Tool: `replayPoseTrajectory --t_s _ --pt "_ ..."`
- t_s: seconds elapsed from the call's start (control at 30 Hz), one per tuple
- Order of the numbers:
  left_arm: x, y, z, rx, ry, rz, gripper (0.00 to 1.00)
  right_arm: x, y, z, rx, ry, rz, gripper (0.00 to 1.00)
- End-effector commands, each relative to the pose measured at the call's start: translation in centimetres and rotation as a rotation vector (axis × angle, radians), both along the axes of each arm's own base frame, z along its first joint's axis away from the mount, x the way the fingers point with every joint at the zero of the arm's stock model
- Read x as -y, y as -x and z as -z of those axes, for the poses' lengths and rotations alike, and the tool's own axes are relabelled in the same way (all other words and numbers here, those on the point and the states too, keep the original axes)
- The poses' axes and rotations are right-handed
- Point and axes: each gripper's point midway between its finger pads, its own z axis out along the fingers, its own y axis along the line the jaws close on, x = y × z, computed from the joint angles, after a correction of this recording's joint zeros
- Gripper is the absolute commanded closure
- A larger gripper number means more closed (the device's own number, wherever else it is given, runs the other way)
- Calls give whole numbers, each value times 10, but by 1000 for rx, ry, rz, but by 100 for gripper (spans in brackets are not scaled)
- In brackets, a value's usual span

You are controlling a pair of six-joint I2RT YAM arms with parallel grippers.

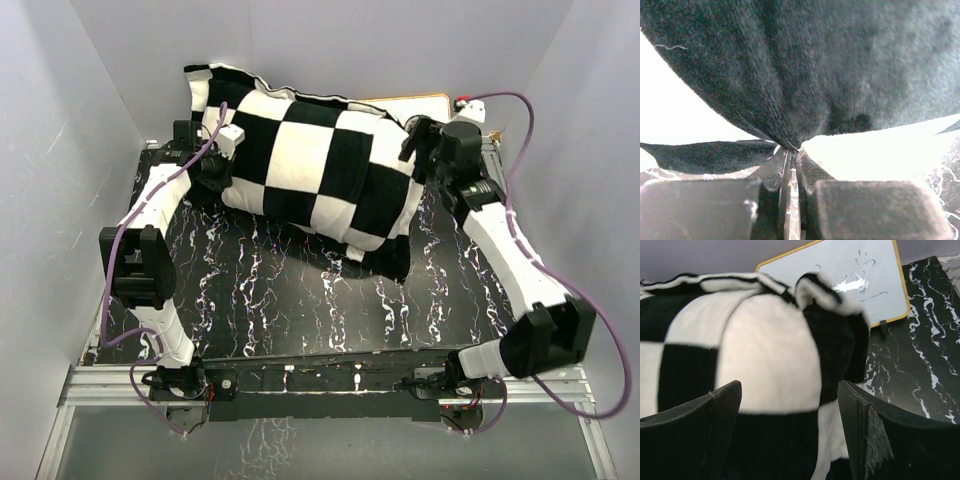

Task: Remove the pillowcase from the pillow
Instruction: Turn over the pillow at the center of the board.

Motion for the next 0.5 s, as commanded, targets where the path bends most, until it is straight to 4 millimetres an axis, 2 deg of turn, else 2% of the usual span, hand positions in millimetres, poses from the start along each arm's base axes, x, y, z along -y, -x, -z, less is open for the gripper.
replayPoseTrajectory --t_s 0.0,0.17,0.23,0.33,0.47 --pt "36 21 -31 7 105 92 100 -17 31 5 8 -89 -92 20" --pt "42 39 -47 -7 144 110 100 -47 63 64 -98 -207 -243 20" --pt "42 44 -56 0 148 116 100 -55 70 79 -115 -246 -278 20" --pt "42 53 -68 0 148 120 100 -65 74 89 -128 -267 -320 21" --pt "46 69 -87 -8 176 142 100 -76 68 78 -105 -263 -366 23"
